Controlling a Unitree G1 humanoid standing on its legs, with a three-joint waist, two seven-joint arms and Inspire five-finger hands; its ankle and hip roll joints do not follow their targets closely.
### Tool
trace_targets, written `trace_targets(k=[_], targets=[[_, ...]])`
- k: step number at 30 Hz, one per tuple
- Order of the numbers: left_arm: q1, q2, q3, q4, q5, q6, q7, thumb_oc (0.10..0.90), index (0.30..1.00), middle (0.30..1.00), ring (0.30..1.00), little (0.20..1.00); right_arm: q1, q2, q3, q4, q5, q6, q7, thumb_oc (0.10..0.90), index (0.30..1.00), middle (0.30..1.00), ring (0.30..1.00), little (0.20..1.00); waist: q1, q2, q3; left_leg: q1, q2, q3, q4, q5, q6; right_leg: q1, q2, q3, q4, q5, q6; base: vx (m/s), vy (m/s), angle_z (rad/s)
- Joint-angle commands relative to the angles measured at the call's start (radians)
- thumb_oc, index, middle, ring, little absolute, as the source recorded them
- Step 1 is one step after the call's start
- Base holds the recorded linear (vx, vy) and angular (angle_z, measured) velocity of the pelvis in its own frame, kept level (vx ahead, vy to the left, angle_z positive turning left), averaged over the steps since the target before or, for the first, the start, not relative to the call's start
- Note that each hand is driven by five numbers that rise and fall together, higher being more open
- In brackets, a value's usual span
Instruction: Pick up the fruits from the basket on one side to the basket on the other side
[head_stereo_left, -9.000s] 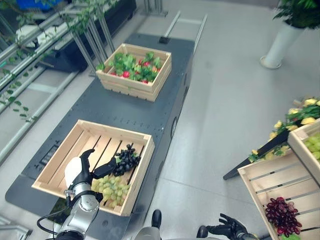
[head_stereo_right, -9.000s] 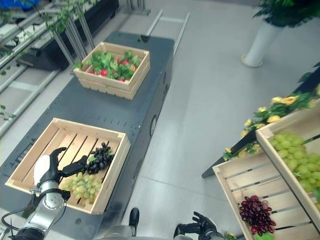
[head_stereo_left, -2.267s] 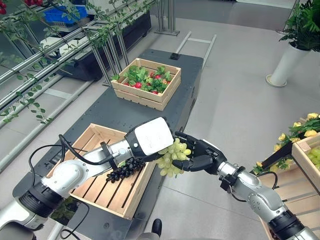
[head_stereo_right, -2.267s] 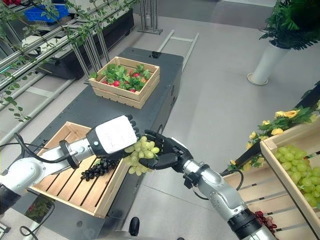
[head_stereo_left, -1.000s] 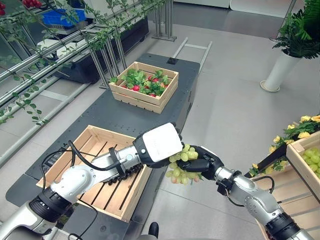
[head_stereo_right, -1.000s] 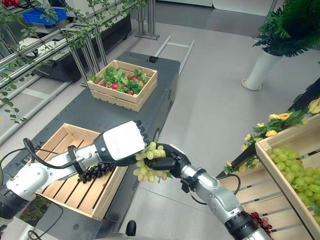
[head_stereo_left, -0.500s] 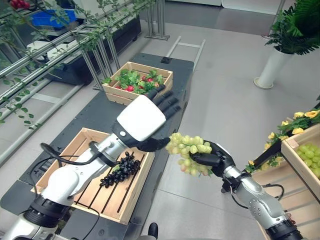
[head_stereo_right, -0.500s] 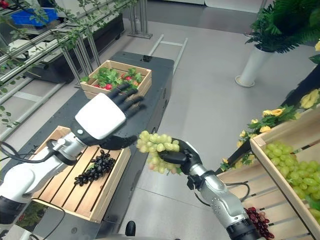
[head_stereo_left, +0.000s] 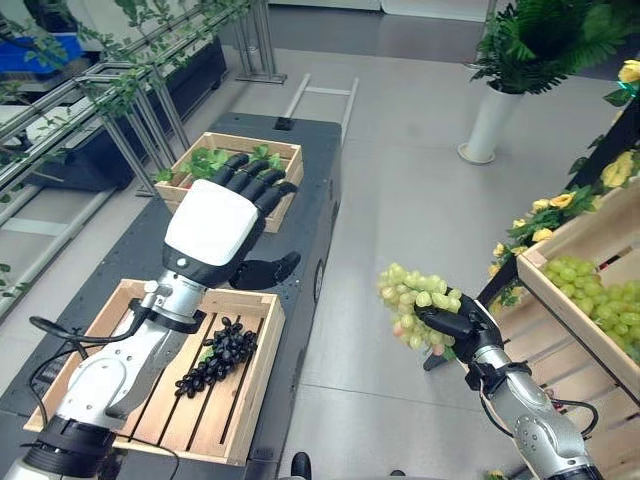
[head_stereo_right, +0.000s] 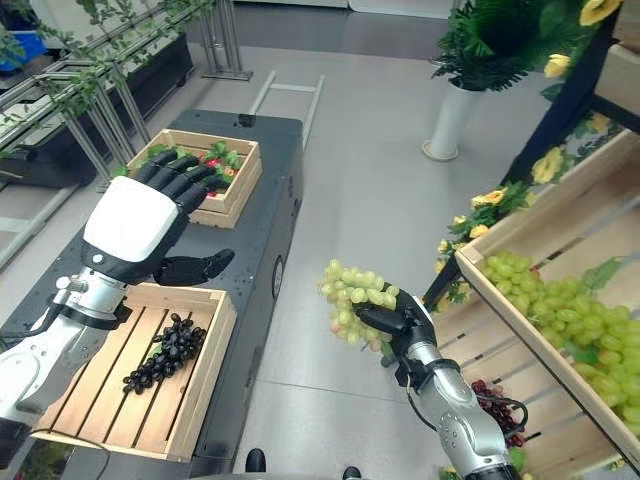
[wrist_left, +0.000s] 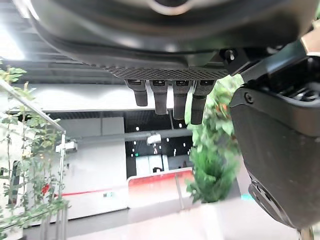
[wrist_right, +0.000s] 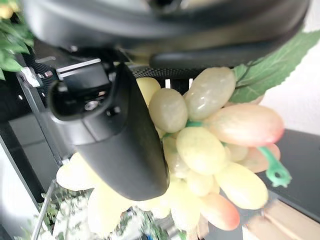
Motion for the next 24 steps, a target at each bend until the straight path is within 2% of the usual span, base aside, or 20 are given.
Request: trace_targets(k=[1, 4, 5, 9, 12, 17, 21, 24], targets=[[-0.106, -0.044, 0.086, 0.062, -0.128, -0.022, 0.171, 0.800, 0.900, 0.900, 0.900, 0.900, -0.094, 0.011, -0.063, -0.096, -0.011, -0.189, -0.029, 0.400, 0.300, 0.300, 0.300, 0.300, -0.025, 0.003, -0.078, 0.034, -0.003, -0.016, 0.002, -0.105, -0.004, -0.051, 0.030, -0.010, 0.002, 0.063, -0.019, -0.03, 0.000, -0.29], [-0.113, -0.079, 0.080, 0.065, -0.173, -0.060, 0.191, 0.800, 0.900, 0.900, 0.900, 0.900, -0.100, 0.020, -0.054, -0.106, 0.009, -0.203, -0.029, 0.400, 0.300, 0.300, 0.300, 0.300, -0.036, 0.003, -0.074, 0.039, 0.002, -0.001, 0.002, -0.105, -0.004, -0.054, 0.036, 0.006, 0.002, 0.064, -0.021, -0.03, -0.001, -0.26], [-0.120, -0.096, 0.067, 0.061, -0.211, -0.080, 0.189, 0.800, 0.900, 0.900, 0.900, 0.900, -0.109, 0.027, -0.049, -0.118, 0.090, -0.236, -0.009, 0.400, 0.300, 0.300, 0.300, 0.300, -0.041, 0.002, -0.072, 0.040, 0.004, 0.006, 0.002, -0.104, -0.004, -0.058, 0.041, 0.015, 0.002, 0.065, -0.023, -0.05, -0.003, -0.22], [-0.150, -0.135, 0.008, 0.090, -0.316, -0.120, 0.171, 0.800, 0.900, 0.900, 0.900, 0.900, -0.144, 0.035, -0.043, -0.154, 0.149, -0.279, 0.042, 0.400, 0.300, 0.300, 0.300, 0.300, -0.050, 0.000, -0.070, 0.037, 0.012, 0.018, 0.002, -0.106, -0.007, -0.067, 0.050, 0.038, 0.002, 0.066, -0.025, -0.05, -0.004, -0.34], [-0.171, -0.159, -0.035, 0.095, -0.359, -0.120, 0.164, 0.800, 0.900, 0.900, 0.900, 0.900, -0.173, 0.024, -0.055, -0.211, 0.189, -0.294, 0.081, 0.400, 0.300, 0.300, 0.300, 0.300, -0.058, 0.000, -0.069, 0.037, 0.017, 0.031, 0.002, -0.105, -0.009, -0.073, 0.057, 0.054, 0.002, 0.068, -0.026, -0.04, 0.008, -0.20], [-0.217, -0.191, -0.094, 0.133, -0.409, -0.139, 0.167, 0.800, 0.900, 0.900, 0.900, 0.900, -0.238, -0.010, -0.104, -0.284, 0.239, -0.268, 0.115, 0.400, 0.300, 0.300, 0.300, 0.300, -0.077, 0.000, -0.070, 0.036, 0.026, 0.046, 0.002, -0.102, -0.014, -0.082, 0.065, 0.075, 0.002, 0.074, -0.027, -0.02, 0.013, -0.17], [-0.234, -0.208, -0.121, 0.142, -0.441, -0.139, 0.145, 0.800, 0.900, 0.900, 0.900, 0.900, -0.268, -0.033, -0.152, -0.292, 0.226, -0.264, 0.077, 0.400, 0.300, 0.300, 0.300, 0.300, -0.090, 0.001, -0.071, 0.037, 0.032, 0.059, 0.002, -0.102, -0.017, -0.090, 0.066, 0.083, 0.002, 0.078, -0.024, -0.01, 0.016, -0.16], [-0.258, -0.220, -0.157, 0.167, -0.462, -0.132, 0.139, 0.800, 0.900, 0.900, 0.900, 0.900, -0.302, -0.049, -0.204, -0.282, 0.236, -0.235, 0.029, 0.400, 0.300, 0.300, 0.300, 0.300, -0.109, 0.000, -0.076, 0.041, 0.037, 0.078, 0.002, -0.106, -0.017, -0.098, 0.068, 0.096, 0.002, 0.081, -0.021, 0.01, 0.019, -0.05]])
